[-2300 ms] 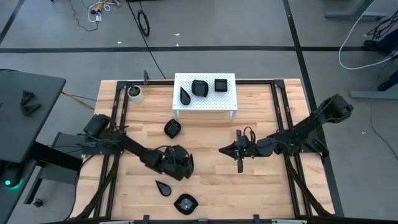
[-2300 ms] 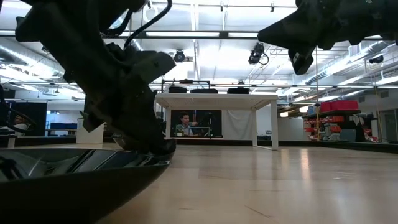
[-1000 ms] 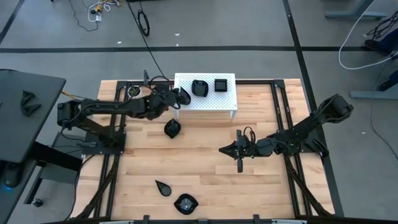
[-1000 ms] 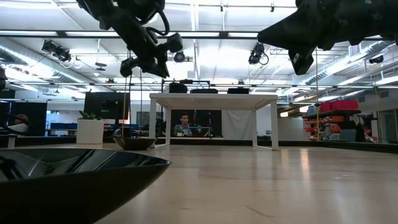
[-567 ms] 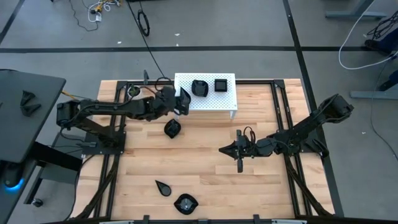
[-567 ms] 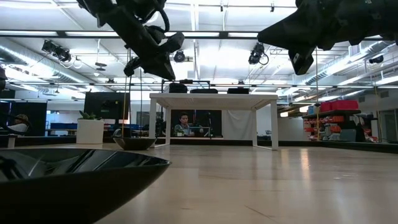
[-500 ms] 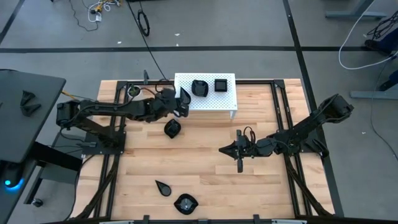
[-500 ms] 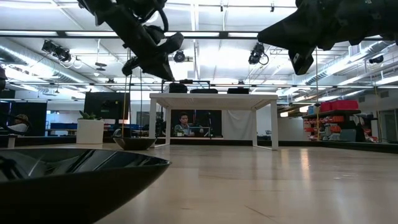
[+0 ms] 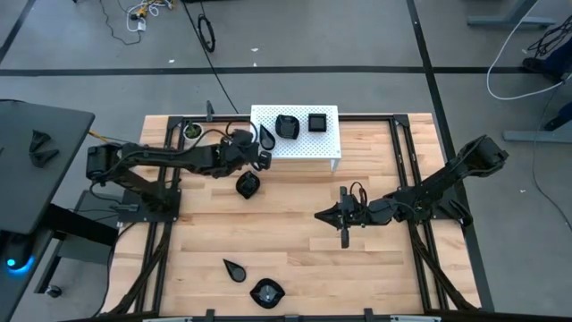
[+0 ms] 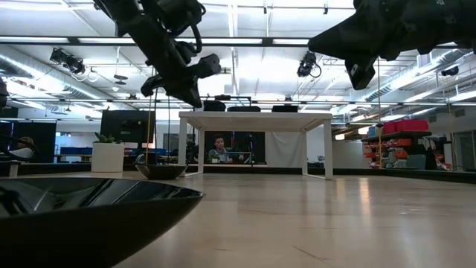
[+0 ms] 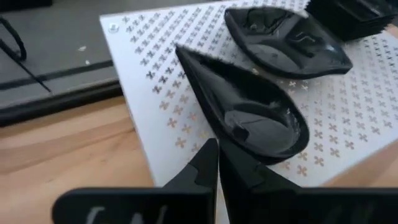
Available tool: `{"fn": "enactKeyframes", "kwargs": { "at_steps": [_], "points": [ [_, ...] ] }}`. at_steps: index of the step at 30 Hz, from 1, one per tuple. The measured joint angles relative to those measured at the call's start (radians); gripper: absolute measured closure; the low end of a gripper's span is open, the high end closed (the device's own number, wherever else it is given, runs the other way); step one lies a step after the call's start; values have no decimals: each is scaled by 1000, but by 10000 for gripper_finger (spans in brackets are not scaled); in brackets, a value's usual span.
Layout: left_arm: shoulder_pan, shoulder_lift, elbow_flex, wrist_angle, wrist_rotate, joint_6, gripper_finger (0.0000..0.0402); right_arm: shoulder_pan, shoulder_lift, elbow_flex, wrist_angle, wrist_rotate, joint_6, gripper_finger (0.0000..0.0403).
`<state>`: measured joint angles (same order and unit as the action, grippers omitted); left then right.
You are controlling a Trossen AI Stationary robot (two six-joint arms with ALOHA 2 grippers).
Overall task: Pick & Place Mini shaped plates
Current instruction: Adjust the stack of black drop-shaped plates on the shelf
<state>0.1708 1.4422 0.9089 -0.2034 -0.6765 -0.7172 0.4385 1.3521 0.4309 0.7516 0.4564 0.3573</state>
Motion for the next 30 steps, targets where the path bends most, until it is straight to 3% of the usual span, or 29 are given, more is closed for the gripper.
{"fn": "enactKeyframes", "kwargs": {
  "at_steps": [5, 10, 22, 30],
  "points": [
    [0, -55, 0, -26, 12, 32, 385, 0, 0, 0, -2, 0, 0, 401],
    [-1, -133, 0, -46, 101, 48, 397, 0, 0, 0, -6, 0, 0, 401],
    [12, 2, 1, 75, 99, 105, 397, 0, 0, 0, -6, 0, 1, 401],
    [8, -46, 3, 101, 79, 110, 394, 0, 0, 0, -11, 0, 1, 401]
  ]
}}
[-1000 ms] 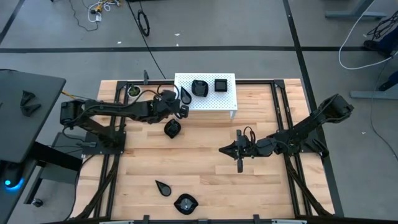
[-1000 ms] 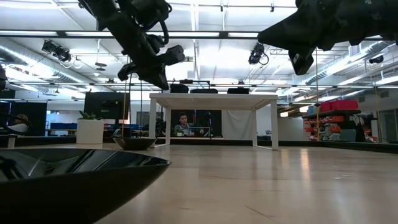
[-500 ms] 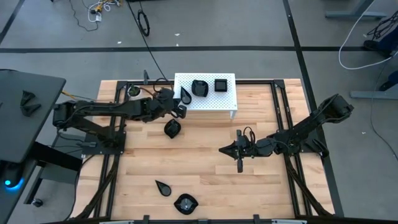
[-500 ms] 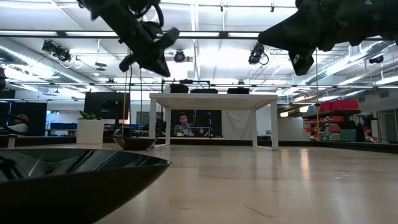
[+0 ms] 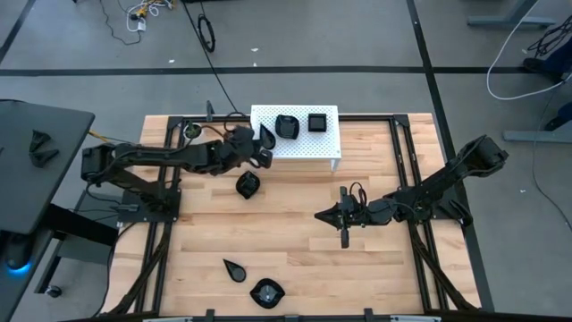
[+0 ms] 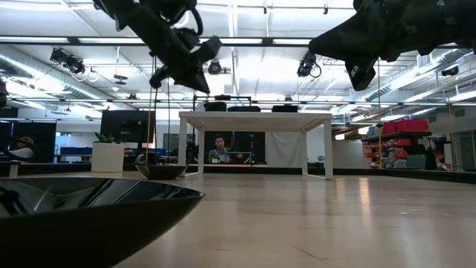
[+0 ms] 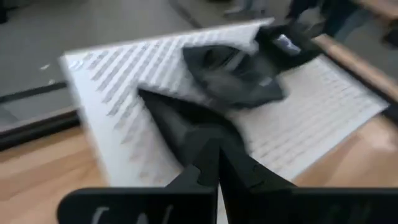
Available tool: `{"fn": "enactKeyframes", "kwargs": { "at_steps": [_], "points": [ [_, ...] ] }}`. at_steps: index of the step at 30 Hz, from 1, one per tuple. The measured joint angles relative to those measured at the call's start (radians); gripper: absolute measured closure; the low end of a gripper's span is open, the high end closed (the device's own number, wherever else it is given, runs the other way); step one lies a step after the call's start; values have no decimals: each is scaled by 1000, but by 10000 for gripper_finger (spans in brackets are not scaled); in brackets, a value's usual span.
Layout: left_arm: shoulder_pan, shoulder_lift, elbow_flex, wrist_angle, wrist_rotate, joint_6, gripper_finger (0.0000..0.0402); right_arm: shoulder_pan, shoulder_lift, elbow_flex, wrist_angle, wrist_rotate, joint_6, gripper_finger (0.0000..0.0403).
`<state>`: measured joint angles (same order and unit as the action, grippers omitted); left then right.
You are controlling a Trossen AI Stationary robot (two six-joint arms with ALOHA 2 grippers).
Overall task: Pick & Place Mini shaped plates
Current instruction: Adjust the stack of black drop-shaped plates on the shelf
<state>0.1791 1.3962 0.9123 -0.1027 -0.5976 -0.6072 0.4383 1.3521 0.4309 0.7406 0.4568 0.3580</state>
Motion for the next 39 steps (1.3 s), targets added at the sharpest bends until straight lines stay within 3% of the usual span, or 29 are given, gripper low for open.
{"fn": "enactKeyframes", "kwargs": {
  "at_steps": [6, 17, 24, 29, 32, 35, 39],
  "points": [
    [8, 5, 0, 5, 137, -4, 398, 0, 1, 0, -3, 0, 0, 401],
    [31, -39, -1, -171, 112, -91, 399, 0, 1, 0, -5, 13, 0, 401],
    [67, 37, -2, -75, 102, -33, 396, 0, 1, 0, -2, 25, 0, 401],
    [63, 15, -2, -44, 86, 13, 394, -6, 1, 0, -1, 25, 34, 401],
    [62, -38, -2, -85, 79, 22, 394, -44, 1, 3, 10, 5, 45, 401],
    [39, -93, -1, -167, 80, 17, 393, -124, 4, 54, -40, -93, 25, 401],
    [-40, -160, 0, -326, 76, -20, 393, -261, 45, 217, -250, -188, -34, 401]
  ]
}}
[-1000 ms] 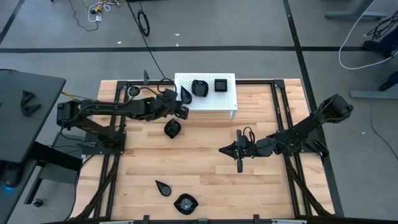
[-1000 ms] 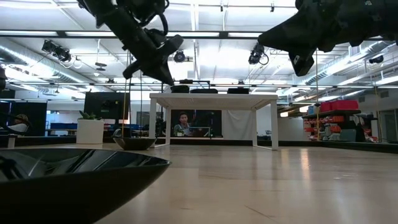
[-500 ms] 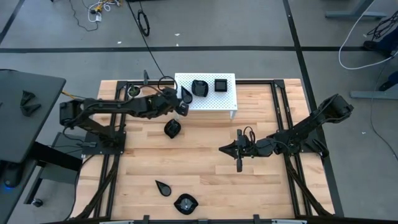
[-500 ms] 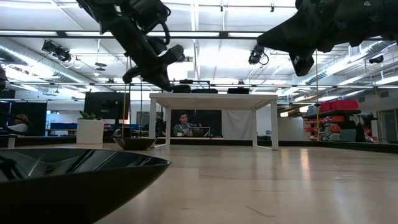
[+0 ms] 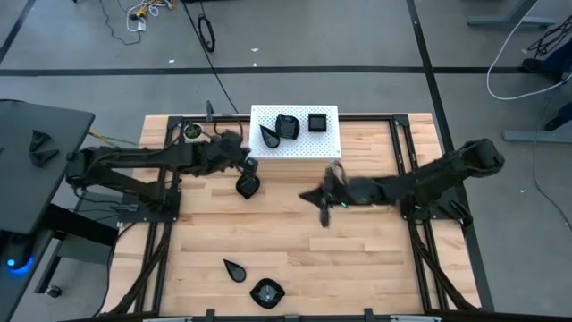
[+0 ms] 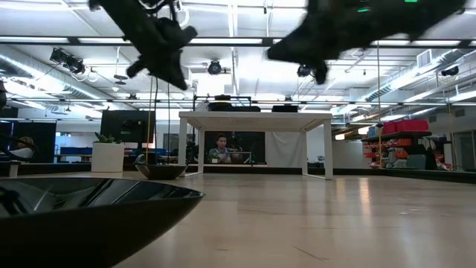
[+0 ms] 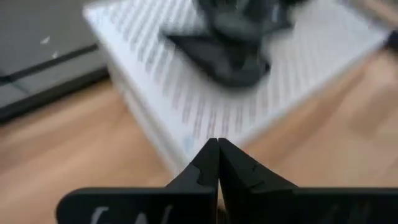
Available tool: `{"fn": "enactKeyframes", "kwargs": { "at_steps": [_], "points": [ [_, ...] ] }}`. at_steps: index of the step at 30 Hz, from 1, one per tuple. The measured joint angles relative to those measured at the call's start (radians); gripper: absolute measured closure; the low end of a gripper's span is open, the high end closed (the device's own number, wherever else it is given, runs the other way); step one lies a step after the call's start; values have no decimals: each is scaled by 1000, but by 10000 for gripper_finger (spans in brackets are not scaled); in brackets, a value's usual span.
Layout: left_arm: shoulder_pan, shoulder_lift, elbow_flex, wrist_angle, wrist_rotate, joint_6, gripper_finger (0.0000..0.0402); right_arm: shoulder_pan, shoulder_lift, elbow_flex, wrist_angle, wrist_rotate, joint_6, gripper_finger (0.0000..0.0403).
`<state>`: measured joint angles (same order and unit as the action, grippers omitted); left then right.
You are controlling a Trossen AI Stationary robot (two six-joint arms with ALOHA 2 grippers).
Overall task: Pick & Place Mini shaped plates
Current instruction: Adjust the stack of black drop-shaped plates on the shelf
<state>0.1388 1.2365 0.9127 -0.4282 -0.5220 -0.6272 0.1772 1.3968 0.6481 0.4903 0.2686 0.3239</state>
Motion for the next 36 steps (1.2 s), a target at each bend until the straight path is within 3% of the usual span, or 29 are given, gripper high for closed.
{"fn": "enactKeyframes", "kwargs": {
  "at_steps": [7, 11, 16, 23, 29, 36],
  "points": [
    [-243, 15, -4, -210, -160, -230, 393, -240, 177, 368, -372, -130, -151, 401],
    [-375, 59, -5, -220, -255, -340, 392, -328, 313, 531, -429, -254, -219, 401],
    [-495, 118, -5, -214, -340, -450, 392, -389, 451, 683, -470, -269, -278, 401],
    [-579, 181, -4, -209, -402, -541, 392, -431, 495, 729, -457, -122, -279, 401],
    [-593, 198, -5, -213, -413, -559, 392, -434, 467, 729, -473, -61, -269, 401],
    [-592, 198, -5, -212, -428, -566, 392, -449, 453, 783, -741, -77, -248, 401]
  ]
}}
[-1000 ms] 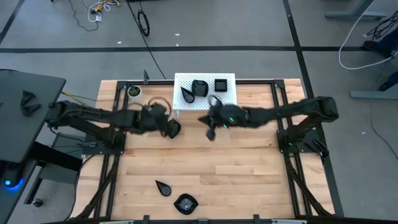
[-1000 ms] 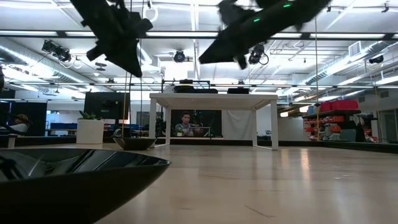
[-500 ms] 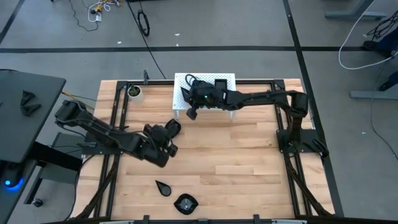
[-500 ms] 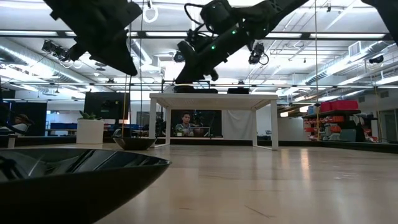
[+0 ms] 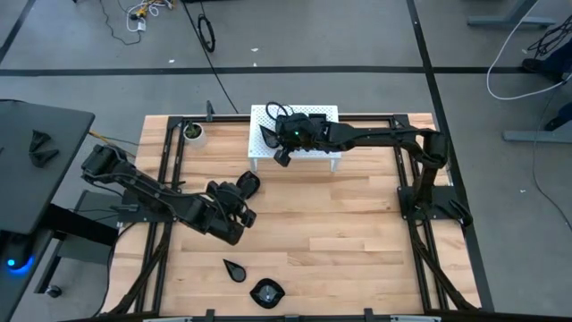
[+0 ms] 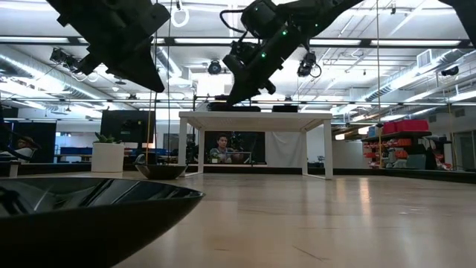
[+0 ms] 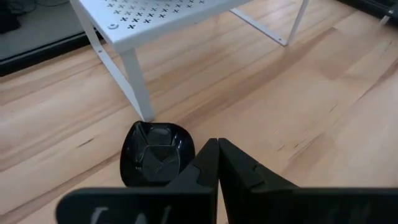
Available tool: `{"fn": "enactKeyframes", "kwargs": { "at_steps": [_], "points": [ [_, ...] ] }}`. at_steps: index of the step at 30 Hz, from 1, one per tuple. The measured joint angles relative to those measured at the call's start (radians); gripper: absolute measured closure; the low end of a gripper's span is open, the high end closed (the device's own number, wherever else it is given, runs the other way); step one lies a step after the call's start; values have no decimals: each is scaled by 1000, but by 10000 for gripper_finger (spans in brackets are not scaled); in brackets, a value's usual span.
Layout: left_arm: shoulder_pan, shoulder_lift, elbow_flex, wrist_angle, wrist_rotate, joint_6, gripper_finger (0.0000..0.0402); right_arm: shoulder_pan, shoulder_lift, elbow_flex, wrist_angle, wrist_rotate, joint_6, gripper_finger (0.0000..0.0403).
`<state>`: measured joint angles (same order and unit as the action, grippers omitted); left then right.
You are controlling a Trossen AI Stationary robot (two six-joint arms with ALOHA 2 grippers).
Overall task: Pick & Place Mini shaped plates
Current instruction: Adjust the stack of black drop-shaped plates on the shelf
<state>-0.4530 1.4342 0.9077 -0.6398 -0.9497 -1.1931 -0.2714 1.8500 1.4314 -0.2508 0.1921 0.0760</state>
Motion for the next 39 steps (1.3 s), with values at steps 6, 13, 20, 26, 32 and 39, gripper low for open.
{"fn": "enactKeyframes", "kwargs": {
  "at_steps": [6, 13, 20, 26, 32, 39],
  "points": [
    [1, 0, 0, 1, -8, -1, 392, 12, 9, 2, 20, -71, -4, 401],
    [1, 0, 0, 1, -8, -1, 392, 32, -8, 2, 88, -30, -49, 401],
    [1, 0, 0, 0, -3, 0, 392, 33, -76, 3, -8, -252, -94, 401],
    [1, 0, 0, 0, -15, -1, 392, 39, -17, 2, 22, -275, -122, 401],
    [1, -1, 0, 0, -15, 0, 392, 23, 8, 2, 65, -46, -99, 401],
    [1, -1, 0, 0, -16, 0, 392, 43, -18, 3, 69, -51, -137, 401]
  ]
}}
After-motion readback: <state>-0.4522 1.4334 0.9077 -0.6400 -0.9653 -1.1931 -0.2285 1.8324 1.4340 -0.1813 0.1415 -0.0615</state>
